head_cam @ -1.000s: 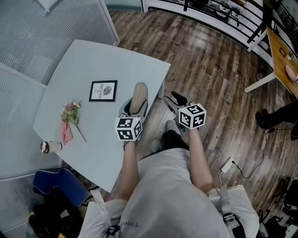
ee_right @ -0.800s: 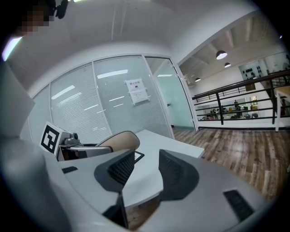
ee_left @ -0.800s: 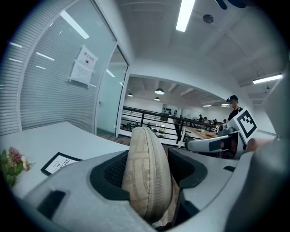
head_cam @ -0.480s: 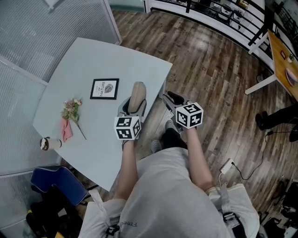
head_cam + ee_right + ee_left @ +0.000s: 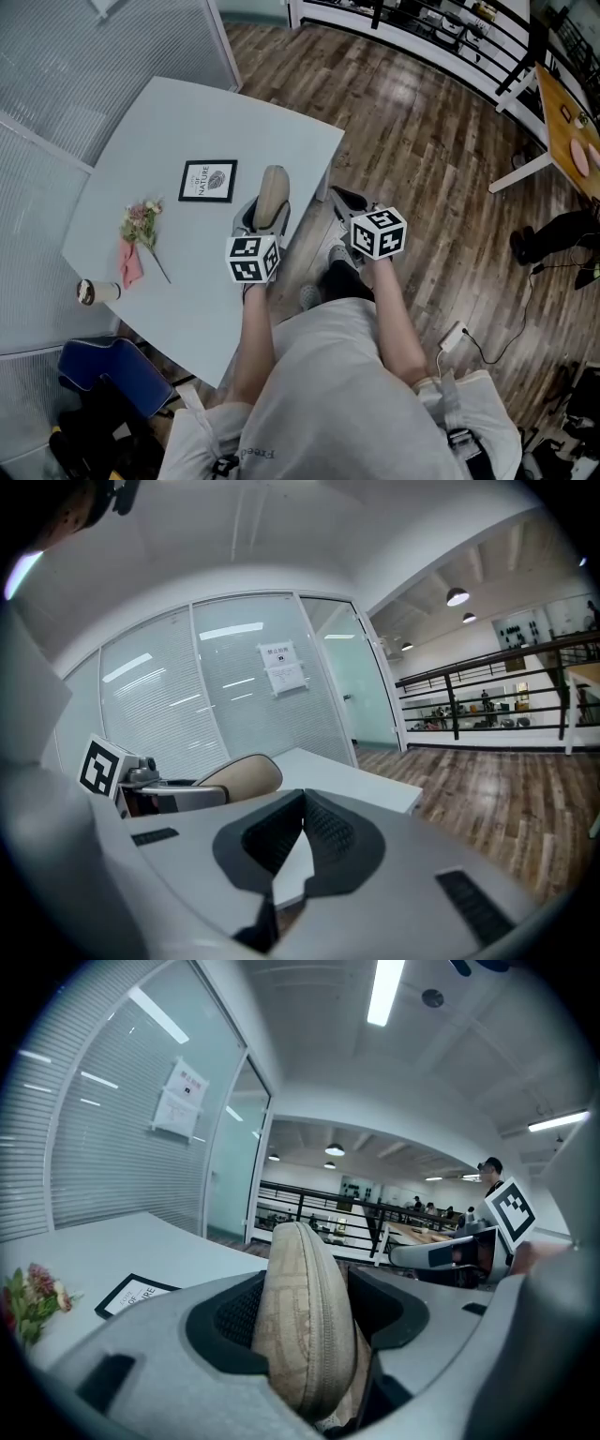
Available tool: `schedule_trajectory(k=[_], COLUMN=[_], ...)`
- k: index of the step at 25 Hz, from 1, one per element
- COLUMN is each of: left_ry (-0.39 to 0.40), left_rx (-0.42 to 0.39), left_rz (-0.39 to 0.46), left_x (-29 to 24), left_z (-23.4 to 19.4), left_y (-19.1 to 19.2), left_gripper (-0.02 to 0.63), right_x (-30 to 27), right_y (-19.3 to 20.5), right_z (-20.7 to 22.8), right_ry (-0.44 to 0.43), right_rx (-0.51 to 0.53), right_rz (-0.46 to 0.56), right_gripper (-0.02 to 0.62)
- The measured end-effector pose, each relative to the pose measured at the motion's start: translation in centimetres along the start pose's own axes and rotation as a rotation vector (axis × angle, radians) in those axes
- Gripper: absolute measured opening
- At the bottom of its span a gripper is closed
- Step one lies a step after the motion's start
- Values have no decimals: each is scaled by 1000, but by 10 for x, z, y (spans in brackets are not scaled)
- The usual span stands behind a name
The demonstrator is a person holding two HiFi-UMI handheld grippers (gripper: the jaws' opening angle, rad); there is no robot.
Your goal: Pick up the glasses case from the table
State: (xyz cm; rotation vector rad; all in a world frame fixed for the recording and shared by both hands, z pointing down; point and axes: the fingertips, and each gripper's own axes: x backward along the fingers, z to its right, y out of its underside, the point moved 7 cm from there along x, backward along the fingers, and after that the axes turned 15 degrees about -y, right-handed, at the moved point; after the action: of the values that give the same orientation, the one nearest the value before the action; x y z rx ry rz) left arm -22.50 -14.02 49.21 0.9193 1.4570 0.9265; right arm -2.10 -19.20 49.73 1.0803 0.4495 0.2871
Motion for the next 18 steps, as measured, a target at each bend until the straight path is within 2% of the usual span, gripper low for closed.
schedule_trajectory(k=[9, 18], left_ry=[15, 43], left_rx=[-14, -17], left_rz=[0, 8], left_x=[-2, -3], left_z=[3, 9], left_y=[-1, 1], left_gripper=[264, 264], right_x=[4, 9], right_y=[-5, 0], right_z=[-5, -3], right_ry=[-3, 2], right_rx=[11, 12], right_rz=[25, 2], right_gripper=[-2, -2])
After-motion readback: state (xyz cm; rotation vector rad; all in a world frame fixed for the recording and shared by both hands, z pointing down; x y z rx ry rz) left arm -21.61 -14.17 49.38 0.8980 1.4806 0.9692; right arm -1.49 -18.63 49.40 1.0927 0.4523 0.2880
